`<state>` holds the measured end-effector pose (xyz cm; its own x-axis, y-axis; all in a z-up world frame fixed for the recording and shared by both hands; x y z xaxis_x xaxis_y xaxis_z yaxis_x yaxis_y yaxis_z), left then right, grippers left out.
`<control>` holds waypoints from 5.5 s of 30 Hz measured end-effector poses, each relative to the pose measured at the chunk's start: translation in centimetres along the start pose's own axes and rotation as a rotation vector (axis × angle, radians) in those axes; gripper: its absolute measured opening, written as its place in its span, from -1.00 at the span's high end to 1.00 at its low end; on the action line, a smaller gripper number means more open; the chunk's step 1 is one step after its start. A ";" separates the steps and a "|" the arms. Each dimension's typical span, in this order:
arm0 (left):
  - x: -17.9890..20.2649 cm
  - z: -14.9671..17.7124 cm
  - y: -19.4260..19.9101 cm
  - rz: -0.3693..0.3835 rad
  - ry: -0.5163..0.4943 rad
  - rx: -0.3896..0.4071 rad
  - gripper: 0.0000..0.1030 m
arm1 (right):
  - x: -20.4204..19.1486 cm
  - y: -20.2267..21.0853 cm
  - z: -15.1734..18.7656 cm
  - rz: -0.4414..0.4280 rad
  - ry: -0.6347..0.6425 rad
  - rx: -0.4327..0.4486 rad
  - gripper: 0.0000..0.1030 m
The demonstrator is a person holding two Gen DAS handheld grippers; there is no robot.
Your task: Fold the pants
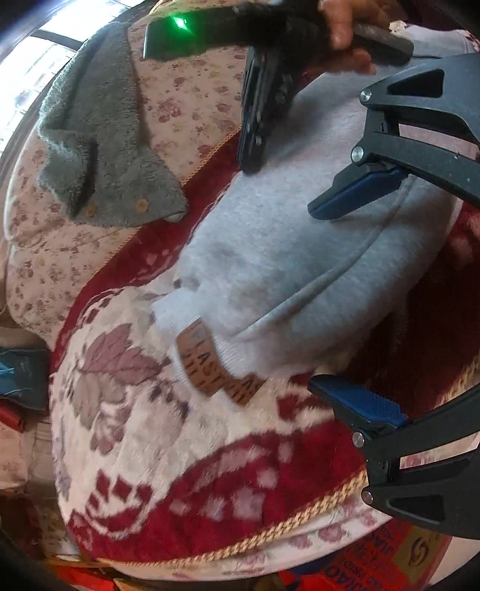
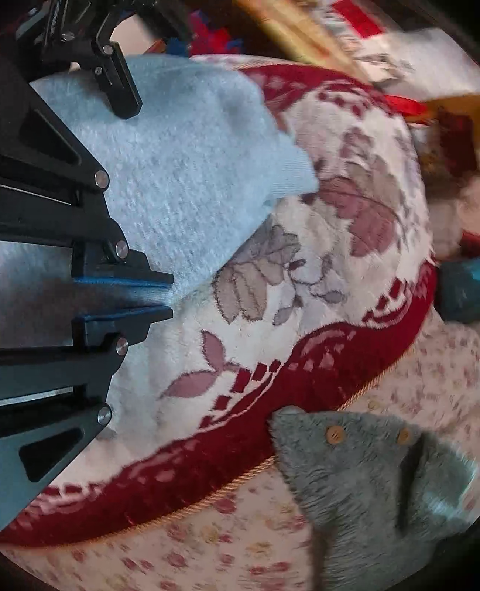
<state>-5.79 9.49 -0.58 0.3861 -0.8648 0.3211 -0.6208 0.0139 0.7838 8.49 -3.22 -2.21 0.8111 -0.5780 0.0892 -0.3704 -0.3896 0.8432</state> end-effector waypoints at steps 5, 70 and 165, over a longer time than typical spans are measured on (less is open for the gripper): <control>-1.4 0.6 1.3 0.037 0.019 -0.030 -0.68 | -0.5 4.0 0.8 -0.070 0.001 0.083 -0.67; 7.5 -2.8 4.8 0.144 -0.140 0.160 0.47 | -4.2 6.3 -3.7 -0.137 0.331 0.077 0.54; 40.0 17.6 5.2 0.344 -0.705 -0.039 -0.83 | 9.0 26.4 46.4 0.082 -0.811 0.179 -0.85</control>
<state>-5.60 -33.85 6.94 -0.3558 -0.9230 0.1466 -0.5976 0.3453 0.7236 -14.95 -51.99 -3.77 0.2264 -0.9198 -0.3205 -0.5357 -0.3924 0.7477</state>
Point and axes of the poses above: each gripper's, at about its wrist camera, not at the fingertips, and y roughly against the way its jaws point, x to its right, z to its underside, the point moved 5 cm from there along -y, roughly the way its jaws point, and after that the axes turned 7 degrees about -x, right-handed, at the moved point
